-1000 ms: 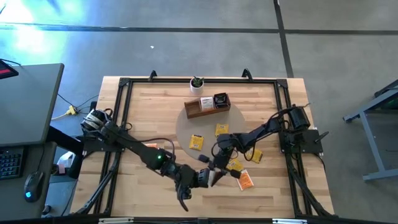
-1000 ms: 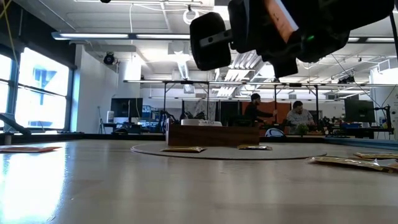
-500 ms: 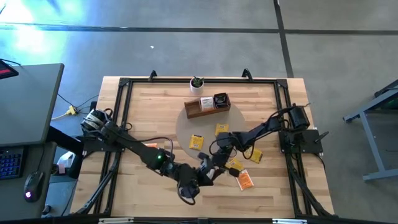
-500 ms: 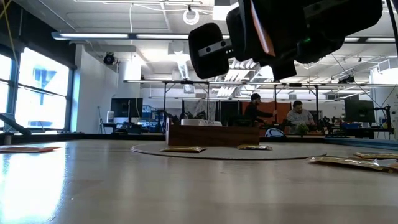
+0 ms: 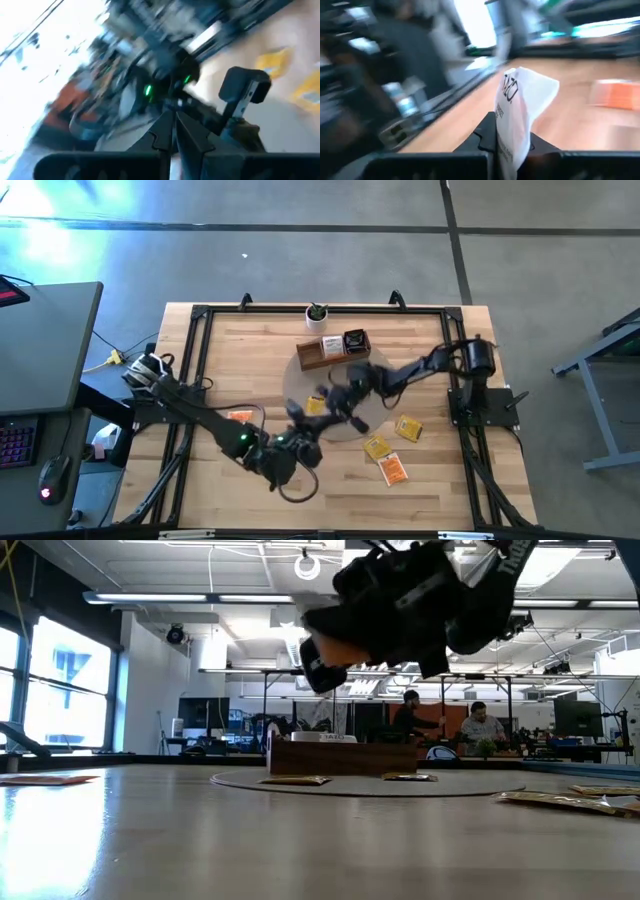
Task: Pick & Place Tea
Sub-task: Put the bottom orange tea bag into the middle section of the wooden organizer
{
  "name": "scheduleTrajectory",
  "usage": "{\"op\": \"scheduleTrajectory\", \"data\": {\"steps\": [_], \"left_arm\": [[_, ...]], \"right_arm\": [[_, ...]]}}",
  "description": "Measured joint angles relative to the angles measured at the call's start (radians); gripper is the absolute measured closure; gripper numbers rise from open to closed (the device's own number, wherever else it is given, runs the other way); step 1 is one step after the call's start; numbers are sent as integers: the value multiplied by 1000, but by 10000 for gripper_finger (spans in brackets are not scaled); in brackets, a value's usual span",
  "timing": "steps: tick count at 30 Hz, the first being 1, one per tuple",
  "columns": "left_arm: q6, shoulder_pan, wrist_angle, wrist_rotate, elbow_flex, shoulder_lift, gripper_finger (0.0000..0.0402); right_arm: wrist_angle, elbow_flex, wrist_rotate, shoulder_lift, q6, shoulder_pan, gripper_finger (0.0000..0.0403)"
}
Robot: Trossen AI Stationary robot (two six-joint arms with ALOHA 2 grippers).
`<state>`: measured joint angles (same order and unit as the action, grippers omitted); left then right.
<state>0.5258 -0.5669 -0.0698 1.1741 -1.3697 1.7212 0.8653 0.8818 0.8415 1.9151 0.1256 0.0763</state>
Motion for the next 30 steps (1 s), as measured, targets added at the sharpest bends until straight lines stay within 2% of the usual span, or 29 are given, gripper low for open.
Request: {"op": "scheduleTrajectory", "data": {"steps": [3,6,10,14,26,30], "left_arm": [[-74,-28,-46,98,4,-32,380],[-159,-36,-100,116,1,-43,380],[-250,-49,-187,147,1,-55,380],[-311,-49,-288,142,3,-52,380],[-403,12,-387,136,2,-52,380],[-403,16,-401,122,2,-52,380]], "right_arm": [[-22,0,-67,-46,1,101,396],[-83,0,-153,-99,-15,212,395],[-198,0,-350,-122,-75,337,400],[-281,0,-441,-97,-104,413,397],[-254,0,-496,-8,-86,434,400],[-254,0,-500,-3,-142,434,388]]}}
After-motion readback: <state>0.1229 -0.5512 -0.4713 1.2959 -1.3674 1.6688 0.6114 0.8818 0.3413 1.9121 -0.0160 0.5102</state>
